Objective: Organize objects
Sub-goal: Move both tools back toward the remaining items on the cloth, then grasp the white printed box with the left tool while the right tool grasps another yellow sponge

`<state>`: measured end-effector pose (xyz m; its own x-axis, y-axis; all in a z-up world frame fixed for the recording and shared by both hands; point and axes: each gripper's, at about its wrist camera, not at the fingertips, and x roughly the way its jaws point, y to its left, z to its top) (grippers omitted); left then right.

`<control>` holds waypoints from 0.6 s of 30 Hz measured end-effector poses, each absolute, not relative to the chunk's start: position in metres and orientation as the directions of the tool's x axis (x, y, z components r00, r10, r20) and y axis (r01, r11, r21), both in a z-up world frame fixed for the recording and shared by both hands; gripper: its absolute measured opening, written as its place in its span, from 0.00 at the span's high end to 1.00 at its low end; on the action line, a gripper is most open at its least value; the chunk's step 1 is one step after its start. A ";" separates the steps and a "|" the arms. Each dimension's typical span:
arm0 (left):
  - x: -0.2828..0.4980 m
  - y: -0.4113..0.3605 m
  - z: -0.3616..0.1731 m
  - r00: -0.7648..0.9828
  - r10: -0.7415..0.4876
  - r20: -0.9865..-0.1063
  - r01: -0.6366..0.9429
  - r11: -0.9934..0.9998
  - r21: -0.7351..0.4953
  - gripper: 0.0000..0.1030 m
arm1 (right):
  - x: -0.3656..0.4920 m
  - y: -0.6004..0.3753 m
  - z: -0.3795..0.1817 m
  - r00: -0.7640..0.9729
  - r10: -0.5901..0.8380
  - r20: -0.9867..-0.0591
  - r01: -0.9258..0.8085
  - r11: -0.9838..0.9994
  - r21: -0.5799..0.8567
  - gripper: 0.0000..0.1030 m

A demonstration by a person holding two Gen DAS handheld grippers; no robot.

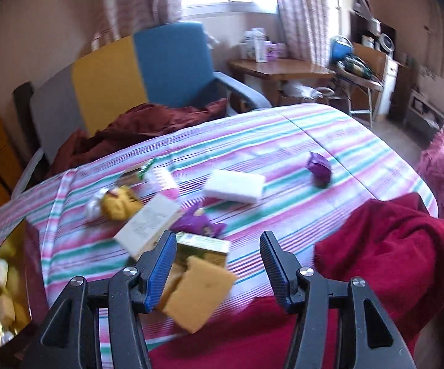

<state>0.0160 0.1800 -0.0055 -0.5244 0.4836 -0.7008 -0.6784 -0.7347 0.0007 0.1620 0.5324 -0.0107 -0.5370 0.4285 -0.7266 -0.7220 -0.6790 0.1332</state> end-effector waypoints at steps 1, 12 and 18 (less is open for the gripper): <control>0.017 0.189 -0.006 -0.518 0.488 -0.702 -0.693 -0.721 0.011 0.13 | 0.164 0.537 -0.014 -0.536 0.423 -0.730 -0.728 -0.670 0.145 0.44; 0.017 0.292 -0.014 -0.380 0.574 -0.725 -0.840 -0.542 0.011 0.11 | 0.165 0.557 -0.037 -0.564 0.317 -0.763 -0.717 -0.647 0.261 0.44; 0.017 0.352 -0.024 -0.304 0.602 -0.738 -0.887 -0.462 -0.011 0.09 | 0.172 0.565 -0.042 -0.604 0.262 -0.752 -0.706 -0.614 0.353 0.44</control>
